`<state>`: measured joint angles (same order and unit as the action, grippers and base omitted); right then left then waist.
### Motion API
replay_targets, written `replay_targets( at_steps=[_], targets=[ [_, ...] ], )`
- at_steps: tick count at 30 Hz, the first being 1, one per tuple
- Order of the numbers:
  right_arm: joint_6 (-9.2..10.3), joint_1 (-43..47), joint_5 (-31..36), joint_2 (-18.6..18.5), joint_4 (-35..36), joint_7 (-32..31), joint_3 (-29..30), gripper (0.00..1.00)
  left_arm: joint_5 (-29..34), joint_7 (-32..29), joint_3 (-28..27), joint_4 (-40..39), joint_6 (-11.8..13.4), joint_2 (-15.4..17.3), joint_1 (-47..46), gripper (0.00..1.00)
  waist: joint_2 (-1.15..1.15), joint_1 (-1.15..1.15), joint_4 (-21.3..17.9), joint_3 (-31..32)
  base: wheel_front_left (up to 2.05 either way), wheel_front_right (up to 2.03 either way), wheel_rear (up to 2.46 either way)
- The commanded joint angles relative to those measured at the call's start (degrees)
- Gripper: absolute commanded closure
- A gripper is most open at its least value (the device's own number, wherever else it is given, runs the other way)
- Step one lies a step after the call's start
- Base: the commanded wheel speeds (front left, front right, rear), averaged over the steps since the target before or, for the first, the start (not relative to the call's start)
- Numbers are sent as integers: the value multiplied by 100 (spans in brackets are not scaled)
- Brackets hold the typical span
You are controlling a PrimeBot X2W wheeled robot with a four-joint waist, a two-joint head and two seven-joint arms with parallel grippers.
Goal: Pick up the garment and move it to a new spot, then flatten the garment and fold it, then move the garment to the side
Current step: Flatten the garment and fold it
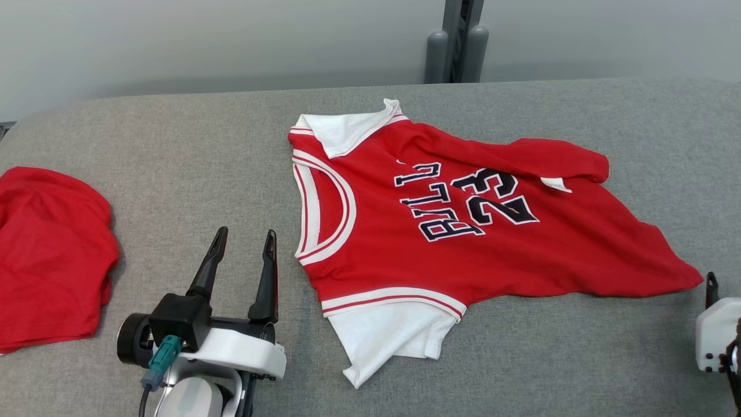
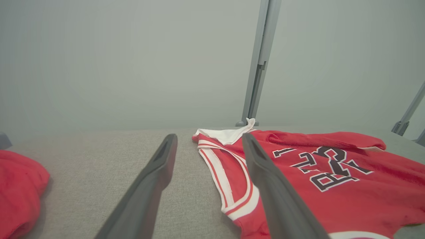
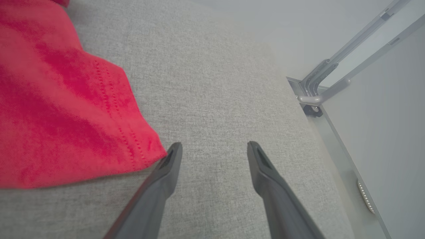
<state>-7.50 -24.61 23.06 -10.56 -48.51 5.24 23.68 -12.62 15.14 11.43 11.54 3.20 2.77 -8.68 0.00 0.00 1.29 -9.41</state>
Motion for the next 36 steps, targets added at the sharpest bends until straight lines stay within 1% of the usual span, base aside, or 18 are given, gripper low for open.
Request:
replay_targets(
  at_steps=[1, 4, 6, 9, 11, 12, 13, 14, 15, 17, 20, 25, 28, 30, 31, 32, 34, 36],
  targets=[
    [1, 28, 56, -42, 53, 10, 130, 0, -11, 2, -25, -8, 34, 23, 30, 0, 0, 0, -32, 66, 0, 0, 0],
    [1, 117, 91, 19, 197, 46, 406, 0, -24, 2, -31, -40, 37, 23, 86, 0, 0, 0, -73, 163, 0, 0, 0],
    [1, 108, -36, 198, 374, 168, 521, 0, -32, 2, -44, -56, 47, 23, 124, 0, 0, 0, -108, 240, 0, 0, 0],
    [1, 71, -454, 437, 696, 459, 556, 0, -40, 2, -74, -110, 79, 22, 198, 0, 0, 0, -168, 341, 0, 0, 0],
    [1, 87, -807, 574, 911, 658, 333, 0, -38, 2, -80, -116, 80, 22, 264, 0, 0, 0, -203, 410, 0, 0, 0],
    [1, 248, -1587, 681, 1211, 829, -158, 0, -29, 2, -88, -135, 83, 23, 327, 0, 0, 0, -258, 498, 0, 0, 0],
    [1, 300, -1871, 698, 1337, 866, -328, 0, -19, 2, -70, -141, 71, 20, 347, 0, 0, 0, -267, 513, 0, 0, 0],
    [1, 362, -2087, 708, 1488, 900, -524, 0, -11, 2, -66, -144, 63, 22, 356, 0, 0, 0, -271, 534, 0, 0, 0],
    [-5, 467, -2346, 739, 1667, 925, -875, 0, -8, 2, -57, -149, 58, 22, 369, 0, 0, 0, -272, 553, 0, 0, 0],
    [1, 733, -2706, 711, 2000, 960, -1206, 0, -13, 2, -60, -165, 57, 30, 414, 0, 0, 0, -275, 573, 0, 0, 0],
    [1, 1089, -3033, 648, 2502, 988, -1492, 0, -11, 2, -51, -222, 27, 18, 475, 0, 0, 0, -260, 585, 0, 0, 0],
    [0, 1377, -3167, 553, 2781, 996, -1704, 0, 25, 2, -78, -238, -32, 23, 506, 0, 0, 0, -232, 541, 0, 0, 0],
    [1, 1433, -3220, 541, 2885, 996, -1691, 0, 51, 2, -85, -227, -73, 22, 494, 0, 0, 0, -208, 516, 0, 0, 0],
    [0, 1438, -3237, 549, 2934, 996, -1664, 0, 101, 2, -33, -176, -187, 21, 527, 0, 0, 0, -197, 505, 0, 0, 0],
    [0, 1440, -3239, 548, 2957, 997, -1657, 0, 144, 1, 16, -111, -302, 28, 569, 0, 0, 0, -192, 493, 0, 0, 0],
    [0, 1440, -3179, 523, 2975, 997, -1653, 0, 192, 1, 142, -16, -500, 84, 612, 0, 0, 0, -185, 475, 0, 0, 0],
    [0, 1454, -3018, 504, 2991, 999, -1633, 0, 374, 1, 390, 142, -769, 284, 598, 0, 0, 0, -170, 450, 0, 0, 0],
    [0, 1442, -3002, 547, 2970, 998, -1598, 0, 570, 1, 726, 276, -930, 485, 601, 0, 0, 0, -155, 422, 0, 0, 0]
  ],
)
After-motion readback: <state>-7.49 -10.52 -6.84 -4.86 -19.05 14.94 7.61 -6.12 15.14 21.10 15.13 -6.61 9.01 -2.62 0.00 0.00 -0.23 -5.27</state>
